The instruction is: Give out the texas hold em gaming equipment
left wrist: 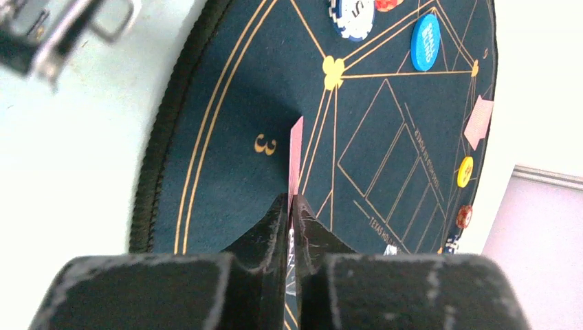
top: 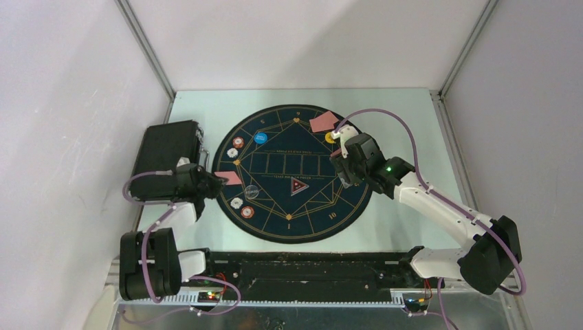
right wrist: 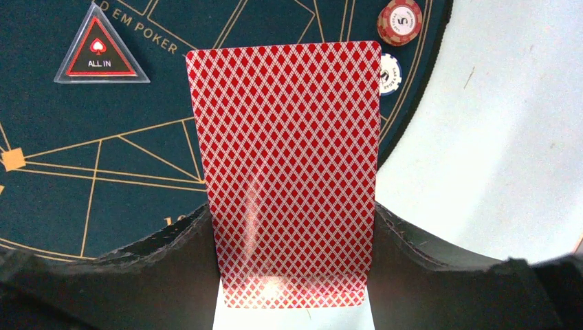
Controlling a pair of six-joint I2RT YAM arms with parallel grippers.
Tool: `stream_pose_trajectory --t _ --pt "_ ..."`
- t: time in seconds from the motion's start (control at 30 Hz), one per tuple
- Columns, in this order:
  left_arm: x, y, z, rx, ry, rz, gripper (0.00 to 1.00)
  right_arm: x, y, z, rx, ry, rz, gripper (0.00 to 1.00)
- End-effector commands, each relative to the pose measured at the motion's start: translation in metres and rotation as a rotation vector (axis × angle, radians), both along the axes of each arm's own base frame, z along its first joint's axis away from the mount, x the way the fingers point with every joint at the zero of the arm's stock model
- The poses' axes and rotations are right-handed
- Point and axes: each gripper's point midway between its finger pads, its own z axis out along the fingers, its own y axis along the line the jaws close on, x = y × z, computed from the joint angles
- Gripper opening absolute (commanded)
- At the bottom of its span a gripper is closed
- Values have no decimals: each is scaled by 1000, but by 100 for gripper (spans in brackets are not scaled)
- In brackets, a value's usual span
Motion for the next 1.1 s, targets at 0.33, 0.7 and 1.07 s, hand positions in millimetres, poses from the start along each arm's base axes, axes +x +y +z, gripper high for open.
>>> stream_pose_trajectory --t 0.33,0.7,1.07 --pt "4 23 11 127 33 42 54 7 4 9 31 -34 -4 0" --pt "-12 22 44 174 8 48 96 5 8 9 38 -28 20 0" --pt "-20 -106 123 79 -245 -525 100 -18 40 3 27 0 242 0"
